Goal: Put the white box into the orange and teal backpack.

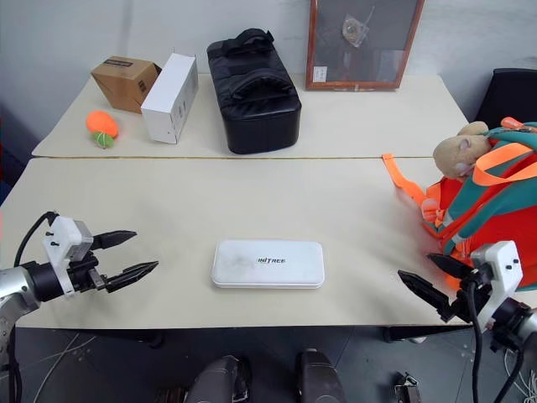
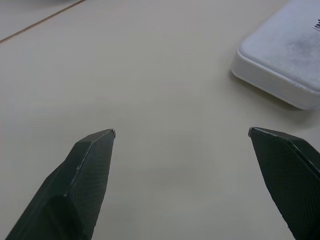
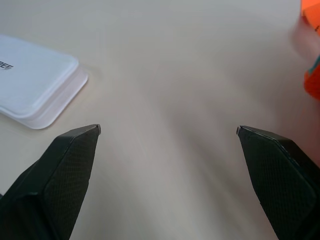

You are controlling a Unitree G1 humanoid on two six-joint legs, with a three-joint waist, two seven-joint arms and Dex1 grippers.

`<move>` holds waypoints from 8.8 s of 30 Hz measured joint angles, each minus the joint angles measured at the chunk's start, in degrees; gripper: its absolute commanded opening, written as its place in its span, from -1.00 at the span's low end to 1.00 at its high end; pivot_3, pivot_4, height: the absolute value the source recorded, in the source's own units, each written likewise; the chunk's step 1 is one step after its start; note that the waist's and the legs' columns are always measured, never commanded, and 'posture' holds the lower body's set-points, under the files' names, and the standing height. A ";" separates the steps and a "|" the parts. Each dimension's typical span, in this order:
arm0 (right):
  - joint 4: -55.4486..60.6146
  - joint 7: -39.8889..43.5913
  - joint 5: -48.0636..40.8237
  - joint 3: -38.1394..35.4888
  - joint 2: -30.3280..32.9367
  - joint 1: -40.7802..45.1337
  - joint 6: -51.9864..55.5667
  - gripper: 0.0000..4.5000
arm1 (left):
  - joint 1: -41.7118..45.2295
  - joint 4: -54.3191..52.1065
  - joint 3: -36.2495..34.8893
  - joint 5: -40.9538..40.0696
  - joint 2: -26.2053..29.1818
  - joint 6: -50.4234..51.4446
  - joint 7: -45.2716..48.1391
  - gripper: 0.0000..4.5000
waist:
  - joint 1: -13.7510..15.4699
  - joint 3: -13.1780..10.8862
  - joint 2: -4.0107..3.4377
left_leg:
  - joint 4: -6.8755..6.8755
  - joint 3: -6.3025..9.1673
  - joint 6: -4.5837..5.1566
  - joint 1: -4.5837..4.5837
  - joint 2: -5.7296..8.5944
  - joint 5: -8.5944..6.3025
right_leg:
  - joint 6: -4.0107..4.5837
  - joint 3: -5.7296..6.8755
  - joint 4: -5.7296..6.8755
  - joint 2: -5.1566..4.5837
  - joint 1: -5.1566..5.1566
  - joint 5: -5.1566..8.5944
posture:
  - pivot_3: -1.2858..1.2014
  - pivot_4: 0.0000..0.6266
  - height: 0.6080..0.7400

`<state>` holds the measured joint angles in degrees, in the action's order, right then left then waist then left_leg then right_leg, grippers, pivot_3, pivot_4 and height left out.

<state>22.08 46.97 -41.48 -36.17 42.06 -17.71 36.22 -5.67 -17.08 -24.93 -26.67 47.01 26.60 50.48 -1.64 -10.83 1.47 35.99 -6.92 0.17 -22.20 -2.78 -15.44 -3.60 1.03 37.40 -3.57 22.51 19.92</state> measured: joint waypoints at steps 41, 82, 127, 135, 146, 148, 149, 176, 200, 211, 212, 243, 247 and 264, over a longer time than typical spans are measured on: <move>-10.48 11.78 19.26 33.64 8.04 25.79 -11.31 -1.00 | 12.77 0.19 23.16 3.10 -2.13 4.34 2.67 -0.98 | 0.02 0.00 0.01 | 0.17 -0.01 0.04 -0.02 0.03 0.07 | -0.06 0.02 0.09 0.05 -0.01 -0.03 | 0.03 -0.52 1.00; -20.03 21.09 33.16 45.82 4.99 36.54 -27.04 -1.00 | 32.84 19.85 19.49 -20.23 -13.94 52.26 -4.71 0.96 | 0.33 0.00 0.01 | 0.85 0.10 -0.34 -0.05 0.05 0.17 | -0.11 0.13 0.48 0.05 -0.11 -0.05 | 0.03 -0.52 1.00; 16.13 -13.29 -2.47 -18.08 -3.55 -1.16 17.71 0.98 | 36.61 15.42 -1.21 -32.81 -23.73 52.85 -14.02 -0.42 | 1.12 0.00 0.07 | 1.00 0.21 0.03 -0.14 0.00 -0.11 | -0.25 0.09 0.36 0.10 -0.21 -0.11 | 0.03 -0.52 1.00; 5.54 -28.48 -1.10 -9.13 -6.88 19.31 17.38 0.98 | 36.67 14.37 -0.45 -34.25 -24.67 50.27 -16.82 -0.42 | 0.06 -0.01 0.07 | 0.96 0.10 -0.30 -0.24 0.05 0.07 | -0.26 0.03 0.38 0.14 -0.04 -0.11 | 0.03 -0.52 1.00; -11.90 -29.55 6.09 2.88 -8.74 33.08 6.08 -0.10 | 36.41 13.12 -0.13 -35.10 -23.53 47.26 -19.05 -0.42 | 0.01 -0.02 0.06 | 0.95 0.01 -0.32 -0.27 0.00 0.07 | -0.28 -0.03 0.36 0.19 0.01 -0.11 | 0.03 -0.52 1.00; -12.71 -28.15 6.88 3.92 -8.54 33.07 4.28 -0.39 | 35.86 12.82 -1.07 -35.41 -23.23 46.81 -20.21 -0.42 | 0.01 -0.02 0.06 | 0.95 0.02 -0.32 -0.27 0.00 0.06 | -0.28 -0.02 0.36 0.19 0.01 -0.11 | 0.03 -0.52 1.00; -12.94 -27.20 7.09 4.35 -8.34 32.88 3.63 -0.55 | 35.42 12.66 -1.44 -35.58 -22.92 46.48 -20.75 -0.42 | -0.04 -0.02 0.06 | 0.95 0.00 -0.33 -0.27 0.00 0.06 | -0.28 -0.03 0.36 0.19 0.01 -0.11 | 0.03 -0.52 1.00; -6.54 25.37 -25.11 25.00 13.52 55.66 24.92 -0.99 | 48.94 16.72 -5.89 -37.03 -7.78 37.81 -19.87 -0.42 | 0.07 -0.28 0.15 | 0.97 0.15 -0.22 -0.78 -0.05 -0.19 | -0.27 0.16 0.07 0.11 0.32 -0.11 | 0.03 -0.52 1.00; -10.22 31.16 -15.37 29.05 13.91 52.75 20.45 -0.99 | 46.00 13.49 12.04 -26.68 3.30 26.66 6.23 -0.42 | 0.13 -0.29 0.16 | 1.14 0.12 -0.16 -0.94 -0.02 -0.11 | -0.26 0.15 0.20 0.07 0.50 -0.11 | 0.03 -0.52 1.00; -8.42 29.56 -15.47 28.57 13.28 50.52 19.80 -0.99 | 52.23 16.71 27.37 -10.89 -5.96 15.23 11.69 -0.42 | 0.66 -0.29 0.15 | 1.26 0.11 0.01 -1.02 0.04 -0.19 | -0.28 0.13 0.24 0.04 0.52 -0.12 | 0.03 -0.52 1.00; -7.98 29.22 -15.58 28.50 12.88 50.37 19.80 -0.99 | 52.79 17.71 28.80 -9.24 -8.92 14.12 10.12 -0.42 | 0.83 -0.29 0.16 | 1.31 0.11 0.04 -1.06 0.04 -0.18 | -0.32 0.13 0.24 0.04 0.53 -0.14 | 0.03 -0.52 1.00; 2.37 11.27 -17.54 30.41 4.45 42.90 18.09 -1.00 | 41.37 1.51 10.76 -19.61 2.56 23.82 11.01 0.96 | 0.48 -0.29 0.17 | 1.22 0.31 -0.07 -0.98 0.08 0.15 | -0.32 0.16 0.43 -0.02 0.48 -0.15 | 0.03 -0.52 1.00; 2.21 11.14 -17.51 31.04 4.18 44.03 18.03 -1.00 | 43.61 -2.91 10.99 -20.71 -0.37 24.68 4.33 0.96 | 0.73 -0.29 0.17 | 1.20 0.32 -0.02 -0.96 0.09 0.12 | -0.37 0.16 0.35 -0.02 0.38 -0.17 | 0.03 -0.52 1.00; 1.81 9.50 -17.56 31.27 2.84 45.56 18.88 -1.00 | 44.93 -5.49 25.81 -17.91 -11.08 21.49 -0.92 0.72 | 0.13 -0.29 0.17 | 1.21 0.31 -0.07 -0.94 0.06 0.15 | -0.37 0.14 0.36 0.08 0.38 -0.17 | 0.03 -0.52 1.00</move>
<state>23.90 56.46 -59.04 -4.90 44.91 27.85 55.10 39.26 -22.57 0.88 -44.58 35.93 48.09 49.56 -1.52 -11.11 1.64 37.21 -6.61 0.10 -23.14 -2.72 -15.28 -3.97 1.17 37.77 -3.49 22.89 19.75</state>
